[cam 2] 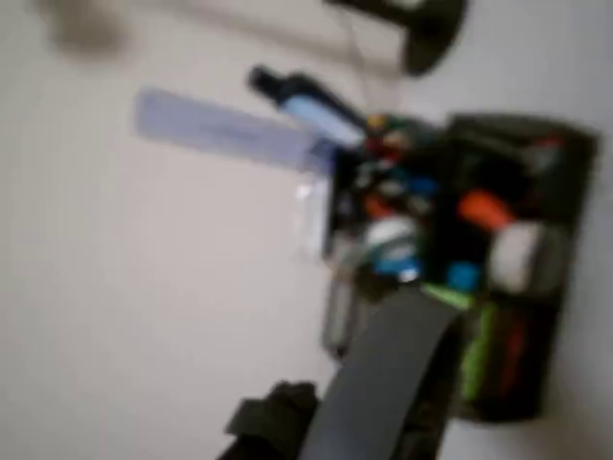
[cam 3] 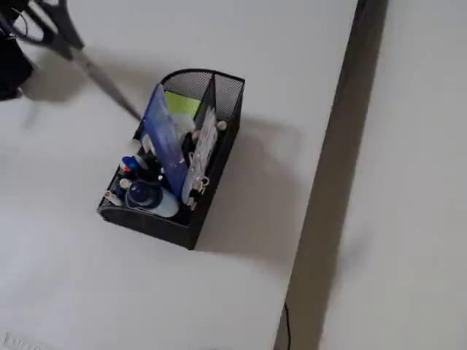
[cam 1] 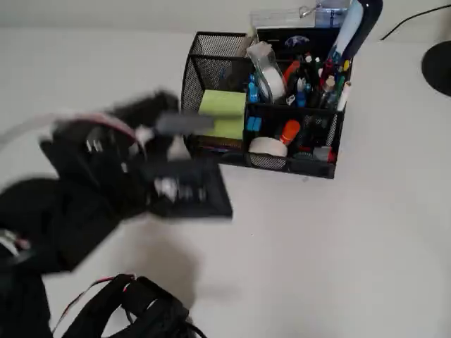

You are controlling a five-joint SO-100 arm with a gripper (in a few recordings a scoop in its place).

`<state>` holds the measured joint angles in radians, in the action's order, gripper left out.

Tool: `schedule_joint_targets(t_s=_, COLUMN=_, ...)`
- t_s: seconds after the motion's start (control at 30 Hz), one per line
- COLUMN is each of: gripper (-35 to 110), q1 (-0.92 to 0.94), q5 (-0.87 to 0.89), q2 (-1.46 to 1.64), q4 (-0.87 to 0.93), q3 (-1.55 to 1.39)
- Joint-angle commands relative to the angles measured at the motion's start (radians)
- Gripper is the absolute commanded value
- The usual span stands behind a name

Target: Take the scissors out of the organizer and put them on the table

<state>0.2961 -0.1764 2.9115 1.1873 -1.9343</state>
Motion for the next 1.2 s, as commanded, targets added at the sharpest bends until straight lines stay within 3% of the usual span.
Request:
schedule_joint_targets(t_s=0.0, gripper=0, q1=0.063, q5=-0.048, q2=0.19, q4=-0.048, q3=-0.178)
schedule_joint_targets(t_s=0.3, gripper=0, q1=0.13, q5=-0.12, q2=0.376, q4=-0.072, q3=-0.494)
schedule_joint_targets(t_s=0.63, gripper=1, q1=0.11, q5=-0.184, q2=0.376, q4=-0.278, q3=-0.822)
schedule_joint_targets(t_s=1.17, gripper=41, q1=0.175, q5=-0.245, q2=0.376, q4=-0.37, q3=-1.012)
